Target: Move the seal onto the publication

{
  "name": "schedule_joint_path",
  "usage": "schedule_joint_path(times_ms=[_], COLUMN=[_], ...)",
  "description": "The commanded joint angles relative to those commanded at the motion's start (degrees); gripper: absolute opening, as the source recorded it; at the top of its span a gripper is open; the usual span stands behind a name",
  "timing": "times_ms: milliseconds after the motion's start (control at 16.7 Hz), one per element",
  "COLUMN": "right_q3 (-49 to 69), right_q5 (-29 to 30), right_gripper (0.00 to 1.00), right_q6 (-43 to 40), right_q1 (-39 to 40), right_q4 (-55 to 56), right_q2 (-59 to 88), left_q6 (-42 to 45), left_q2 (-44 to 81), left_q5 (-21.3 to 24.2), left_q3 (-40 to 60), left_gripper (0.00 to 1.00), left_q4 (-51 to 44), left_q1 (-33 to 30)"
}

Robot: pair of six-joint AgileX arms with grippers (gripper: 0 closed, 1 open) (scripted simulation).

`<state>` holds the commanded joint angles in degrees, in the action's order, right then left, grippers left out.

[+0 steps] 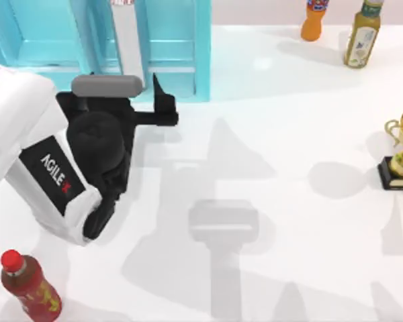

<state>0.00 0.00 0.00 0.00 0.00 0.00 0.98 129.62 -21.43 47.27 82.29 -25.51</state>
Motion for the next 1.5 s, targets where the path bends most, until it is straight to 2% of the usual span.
schedule_joint_path(times_ms=[600,960,1500], right_q3=[0.0,0.0,0.0], right_q5=[0.0,0.0,0.0], right_gripper=[1.0,1.0,1.0], right_q6=[0.0,0.0,0.0], right_q1=[0.0,0.0,0.0], right_q4=[0.0,0.0,0.0], right_q2=[0.0,0.0,0.0], left_q6=[-0.03,-0.07,-0.07], left_q2=[9.33,9.96,9.96], left_q5=[4.28,4.72,4.72], left_q3=[23.37,25.19,25.19], left_gripper=[1.0,1.0,0.32], left_q4=[-13.76,-15.1,-15.1], left_q1=[4.0,4.43,4.43])
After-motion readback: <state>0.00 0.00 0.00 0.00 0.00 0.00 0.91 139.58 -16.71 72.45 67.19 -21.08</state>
